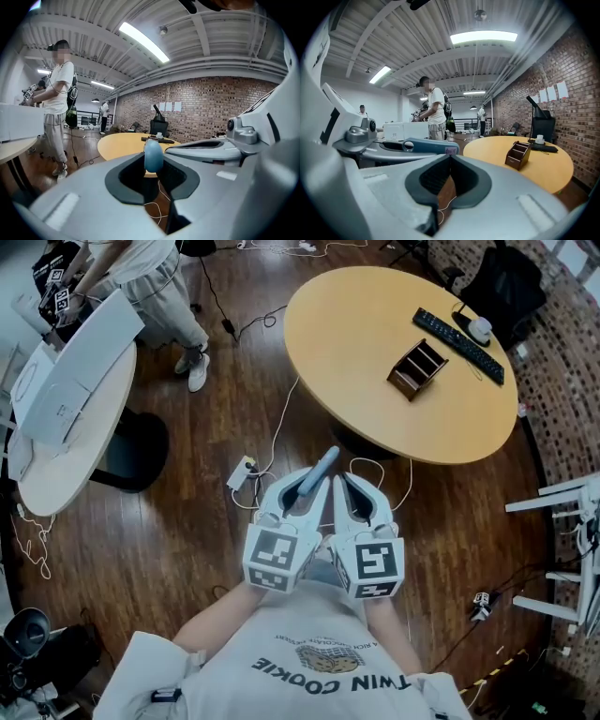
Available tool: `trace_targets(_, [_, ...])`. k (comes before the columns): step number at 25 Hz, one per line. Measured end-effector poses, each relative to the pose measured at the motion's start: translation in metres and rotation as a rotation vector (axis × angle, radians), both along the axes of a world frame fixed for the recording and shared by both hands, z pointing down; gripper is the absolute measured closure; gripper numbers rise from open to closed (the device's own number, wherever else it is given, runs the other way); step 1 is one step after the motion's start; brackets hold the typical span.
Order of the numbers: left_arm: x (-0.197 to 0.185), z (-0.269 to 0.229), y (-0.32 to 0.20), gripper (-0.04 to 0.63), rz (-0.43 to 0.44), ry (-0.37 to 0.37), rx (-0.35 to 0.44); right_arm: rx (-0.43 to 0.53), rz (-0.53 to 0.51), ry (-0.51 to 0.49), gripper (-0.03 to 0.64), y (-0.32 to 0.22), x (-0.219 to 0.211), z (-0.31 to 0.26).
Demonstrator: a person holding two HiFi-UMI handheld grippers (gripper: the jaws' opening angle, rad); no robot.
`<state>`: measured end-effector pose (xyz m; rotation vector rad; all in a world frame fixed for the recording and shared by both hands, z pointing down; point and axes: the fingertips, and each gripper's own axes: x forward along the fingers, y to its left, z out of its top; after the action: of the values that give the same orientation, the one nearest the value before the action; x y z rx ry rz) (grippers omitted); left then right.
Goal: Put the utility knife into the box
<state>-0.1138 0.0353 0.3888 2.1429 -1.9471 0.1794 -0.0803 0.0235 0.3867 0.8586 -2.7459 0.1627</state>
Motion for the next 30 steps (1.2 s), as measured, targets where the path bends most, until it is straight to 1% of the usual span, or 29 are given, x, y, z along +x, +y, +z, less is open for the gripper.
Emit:
trace_targets(8, [0.036, 0.003, -0.062, 0.522, 0.013, -0.012, -0.011, -0.015, 0.009, -0.017, 0.615, -0.062, 0.035, 0.004])
trace_targets(14, [0.051, 0.002, -0.092, 0.522, 0.009, -0.027, -0.013, -0.023, 0.008, -0.03, 0.615, -0.09, 0.051, 0.006])
trace_targets(21, [0.063, 0.001, -0.112, 0.522, 0.023, -0.031, -0.012, -0.021, 0.026, -0.037, 0.615, -0.11, 0.064, 0.005])
trace_targets(30, [0.061, 0.005, -0.141, 0.522, 0.045, -0.03, -0.014, -0.016, 0.045, -0.023, 0.615, -0.137, 0.064, 0.009])
